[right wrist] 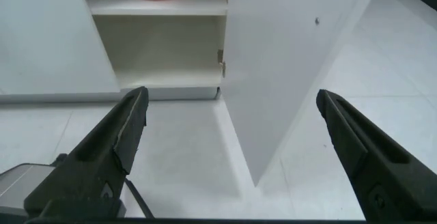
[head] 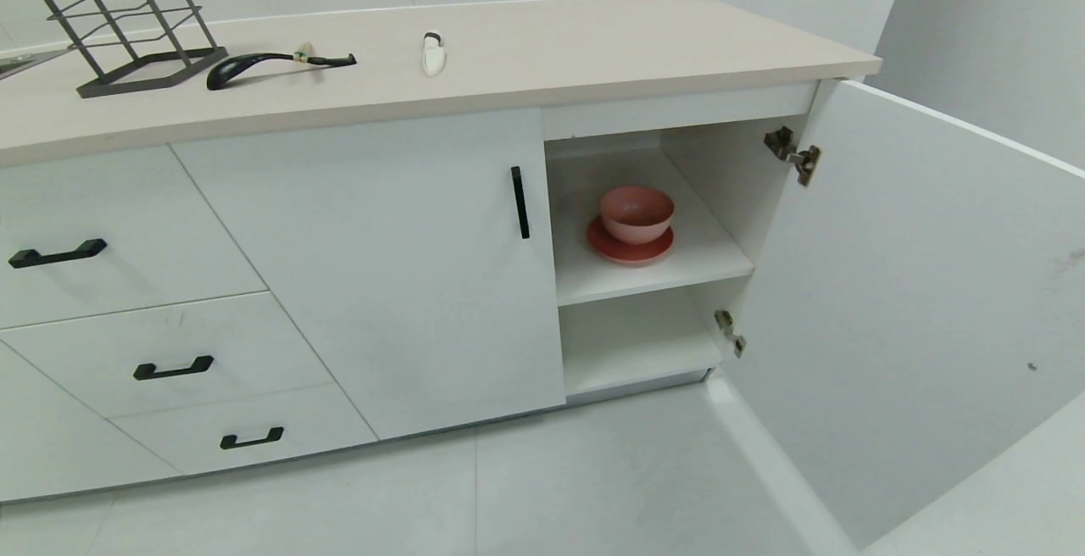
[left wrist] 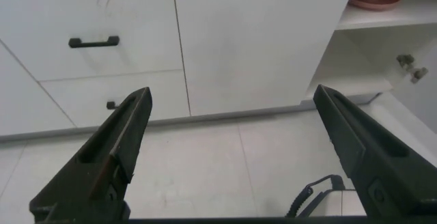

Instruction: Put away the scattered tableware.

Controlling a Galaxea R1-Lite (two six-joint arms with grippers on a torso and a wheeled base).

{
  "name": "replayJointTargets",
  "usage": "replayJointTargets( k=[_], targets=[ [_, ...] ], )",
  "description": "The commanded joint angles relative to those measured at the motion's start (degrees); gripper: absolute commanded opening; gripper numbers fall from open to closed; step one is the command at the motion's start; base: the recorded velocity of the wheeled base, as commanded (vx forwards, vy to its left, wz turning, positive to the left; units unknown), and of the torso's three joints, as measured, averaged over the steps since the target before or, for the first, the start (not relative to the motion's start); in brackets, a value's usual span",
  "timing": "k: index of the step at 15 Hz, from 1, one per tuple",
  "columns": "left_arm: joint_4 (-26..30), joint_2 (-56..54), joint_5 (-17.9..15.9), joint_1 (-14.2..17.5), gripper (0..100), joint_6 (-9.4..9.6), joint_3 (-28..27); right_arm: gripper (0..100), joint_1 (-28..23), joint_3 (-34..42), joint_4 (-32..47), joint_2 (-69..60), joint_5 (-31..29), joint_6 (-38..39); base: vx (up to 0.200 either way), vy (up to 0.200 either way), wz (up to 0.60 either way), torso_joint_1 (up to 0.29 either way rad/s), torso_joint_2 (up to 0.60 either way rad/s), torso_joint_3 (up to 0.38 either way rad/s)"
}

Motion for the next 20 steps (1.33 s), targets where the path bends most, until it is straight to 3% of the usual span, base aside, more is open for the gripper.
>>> replayJointTargets(
  k=[1, 7, 20],
  targets=[
    [0.0, 0.1, 0.1, 0.0, 100, -0.04, 0.0, 100, 0.0, 0.0, 0.3, -0.2, -0.4, 0.3, 0.0, 0.0, 0.0, 0.0, 0.0, 0.0],
    [0.0, 0.1, 0.2, 0.0, 100, 0.49, 0.0, 100, 0.3, 0.0, 0.3, 0.2, 0.0, 0.5, 0.0, 0.0, 0.0, 0.0, 0.0, 0.0],
    [0.0, 0.1, 0.2, 0.0, 100, 1.02, 0.0, 100, 0.1, 0.0, 0.3, -0.1, -0.7, 1.3, 0.0, -0.2, 0.0, 0.002, 0.0, 0.001]
  ],
)
